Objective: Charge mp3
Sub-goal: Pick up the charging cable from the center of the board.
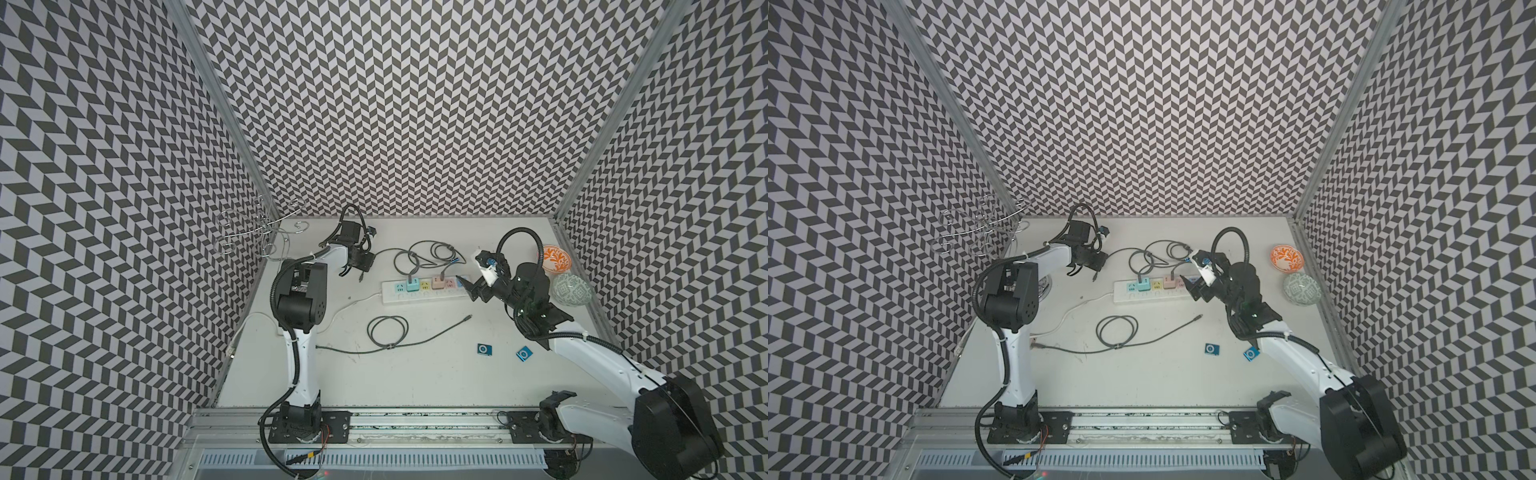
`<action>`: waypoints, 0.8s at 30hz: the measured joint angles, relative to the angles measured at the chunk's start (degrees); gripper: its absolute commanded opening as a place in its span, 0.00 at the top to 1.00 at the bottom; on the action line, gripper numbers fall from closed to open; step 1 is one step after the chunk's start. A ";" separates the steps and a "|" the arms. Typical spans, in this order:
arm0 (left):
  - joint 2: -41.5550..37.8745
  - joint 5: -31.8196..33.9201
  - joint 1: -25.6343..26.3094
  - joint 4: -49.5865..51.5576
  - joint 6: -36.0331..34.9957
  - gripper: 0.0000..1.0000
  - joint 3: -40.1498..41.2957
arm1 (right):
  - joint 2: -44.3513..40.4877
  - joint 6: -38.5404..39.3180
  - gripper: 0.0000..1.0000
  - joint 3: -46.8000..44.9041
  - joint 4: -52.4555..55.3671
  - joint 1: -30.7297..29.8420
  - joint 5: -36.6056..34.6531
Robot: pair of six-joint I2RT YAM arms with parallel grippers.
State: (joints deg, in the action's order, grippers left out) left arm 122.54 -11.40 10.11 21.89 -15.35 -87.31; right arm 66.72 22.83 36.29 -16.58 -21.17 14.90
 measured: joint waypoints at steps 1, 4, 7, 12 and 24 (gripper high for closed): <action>-1.09 -0.48 0.09 0.09 0.24 1.00 0.74 | -0.11 -0.07 0.07 -0.15 -0.11 0.00 0.07; -5.70 -2.29 0.37 0.22 1.22 1.00 2.27 | -0.83 -0.57 0.07 -0.87 -0.20 0.00 0.66; -11.02 -4.20 0.42 -0.42 2.01 1.00 3.02 | -1.42 -1.73 0.08 -1.68 -0.61 0.00 2.21; -18.93 -8.85 0.42 -2.29 3.65 1.00 5.05 | -1.57 -4.48 0.12 -1.99 -2.12 0.00 6.67; -28.30 -22.97 0.37 -10.80 12.63 1.00 15.23 | 2.60 -19.32 0.15 -1.86 -13.68 -6.69 15.65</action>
State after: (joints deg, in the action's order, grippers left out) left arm 94.24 -34.37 10.48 11.09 -2.72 -72.07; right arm 69.32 3.51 34.44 -30.26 -27.86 30.55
